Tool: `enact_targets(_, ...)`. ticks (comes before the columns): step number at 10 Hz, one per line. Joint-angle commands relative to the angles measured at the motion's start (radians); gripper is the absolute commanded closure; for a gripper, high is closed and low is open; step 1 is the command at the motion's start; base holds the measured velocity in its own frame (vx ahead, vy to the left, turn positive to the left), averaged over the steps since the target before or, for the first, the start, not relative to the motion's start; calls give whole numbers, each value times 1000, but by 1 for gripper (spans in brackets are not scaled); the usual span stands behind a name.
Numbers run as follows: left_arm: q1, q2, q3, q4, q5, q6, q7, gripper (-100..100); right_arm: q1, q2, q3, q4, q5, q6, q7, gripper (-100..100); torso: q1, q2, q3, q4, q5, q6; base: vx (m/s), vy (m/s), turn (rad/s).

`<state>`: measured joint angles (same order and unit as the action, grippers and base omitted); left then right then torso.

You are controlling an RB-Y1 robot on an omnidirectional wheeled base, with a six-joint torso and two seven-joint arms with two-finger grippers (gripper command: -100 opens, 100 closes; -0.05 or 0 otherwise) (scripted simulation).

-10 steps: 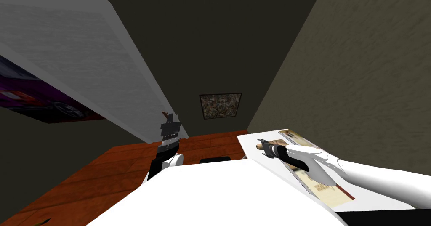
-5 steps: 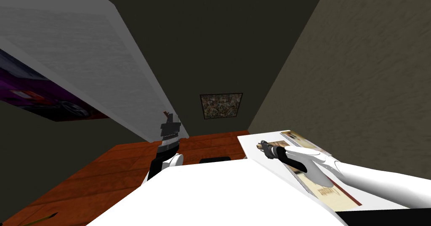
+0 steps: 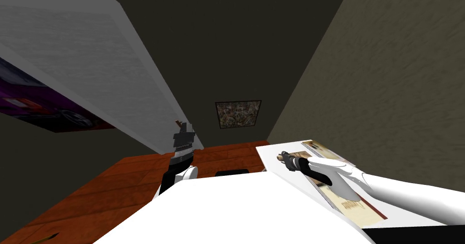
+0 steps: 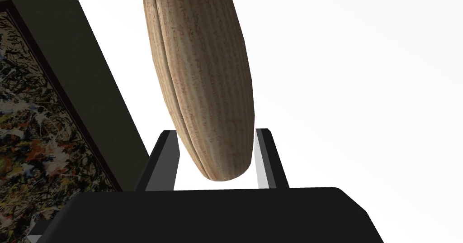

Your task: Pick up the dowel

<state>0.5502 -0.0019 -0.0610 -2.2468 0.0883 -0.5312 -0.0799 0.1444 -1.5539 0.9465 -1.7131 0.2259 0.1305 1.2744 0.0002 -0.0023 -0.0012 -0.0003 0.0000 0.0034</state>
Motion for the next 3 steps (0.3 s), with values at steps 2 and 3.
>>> enact_targets(2,0,0,0,0,0,0,0,0,-6,-16,5,-11,-8,-3,2,100,0,0,0,0,0,0,-6,7,-55)
enact_targets(3,0,0,0,0,0,0,0,0,-6,-17,6,-11,-9,-4,2,0,0,0,0,0,-1,-1,0,0,0)
